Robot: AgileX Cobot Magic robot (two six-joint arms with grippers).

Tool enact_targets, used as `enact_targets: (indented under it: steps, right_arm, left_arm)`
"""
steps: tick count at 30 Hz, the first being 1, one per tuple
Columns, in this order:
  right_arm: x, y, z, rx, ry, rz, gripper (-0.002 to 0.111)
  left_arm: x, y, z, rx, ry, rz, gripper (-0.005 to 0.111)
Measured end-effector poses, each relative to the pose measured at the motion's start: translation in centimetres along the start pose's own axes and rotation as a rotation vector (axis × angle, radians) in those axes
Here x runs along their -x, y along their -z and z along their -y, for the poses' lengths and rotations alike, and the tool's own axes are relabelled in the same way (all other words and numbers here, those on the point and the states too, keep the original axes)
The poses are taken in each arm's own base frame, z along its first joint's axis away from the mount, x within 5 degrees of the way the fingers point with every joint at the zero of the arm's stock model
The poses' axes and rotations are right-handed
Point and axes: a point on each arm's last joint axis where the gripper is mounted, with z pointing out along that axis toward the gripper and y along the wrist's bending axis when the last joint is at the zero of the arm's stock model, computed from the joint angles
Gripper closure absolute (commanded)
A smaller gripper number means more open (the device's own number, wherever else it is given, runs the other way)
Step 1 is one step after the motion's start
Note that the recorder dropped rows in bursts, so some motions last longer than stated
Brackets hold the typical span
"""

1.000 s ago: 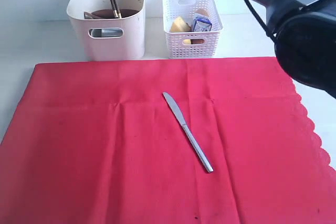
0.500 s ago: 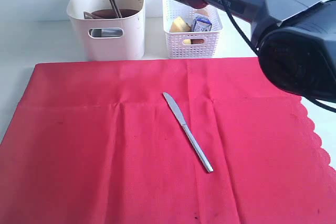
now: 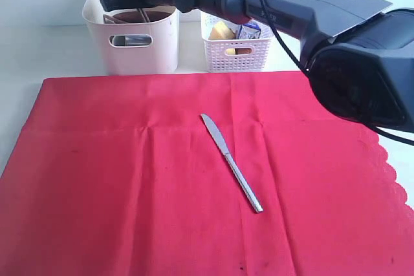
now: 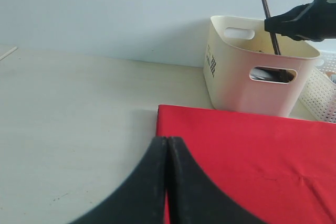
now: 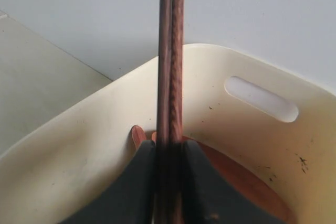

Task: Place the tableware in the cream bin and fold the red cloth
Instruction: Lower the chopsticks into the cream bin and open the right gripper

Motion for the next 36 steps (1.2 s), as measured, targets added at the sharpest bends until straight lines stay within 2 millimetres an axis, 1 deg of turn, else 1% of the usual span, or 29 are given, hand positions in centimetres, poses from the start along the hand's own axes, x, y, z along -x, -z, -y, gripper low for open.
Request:
enact_targets:
  steps: [24, 25, 26, 28, 31, 32, 33, 36]
  right_arm:
    - [-0.12, 0.00, -0.03, 0.004, 0.004, -0.013, 0.108]
    - [-0.12, 0.00, -0.03, 0.004, 0.004, -0.013, 0.107]
    - [-0.12, 0.00, -0.03, 0.004, 0.004, -0.013, 0.104]
    - [-0.14, 0.00, -0.04, 0.004, 0.004, -0.015, 0.092]
    - [-0.17, 0.00, -0.05, 0.005, 0.004, -0.019, 0.066]
    - [-0.17, 0.00, -0.05, 0.005, 0.004, -0.019, 0.061]
    - [-0.17, 0.00, -0.05, 0.005, 0.004, -0.019, 0.054]
    - [-0.17, 0.00, -0.05, 0.005, 0.004, -0.019, 0.044]
  left_arm:
    - [0.00, 0.00, 0.00, 0.000, 0.000, 0.000, 0.105]
    - [0.00, 0.00, 0.00, 0.000, 0.000, 0.000, 0.105]
    - [0.00, 0.00, 0.00, 0.000, 0.000, 0.000, 0.105]
    - [0.00, 0.00, 0.00, 0.000, 0.000, 0.000, 0.105]
    - [0.00, 0.00, 0.00, 0.000, 0.000, 0.000, 0.105]
    - [0.00, 0.00, 0.00, 0.000, 0.000, 0.000, 0.105]
    - [0.00, 0.00, 0.00, 0.000, 0.000, 0.000, 0.105]
    - [0.00, 0.00, 0.00, 0.000, 0.000, 0.000, 0.105]
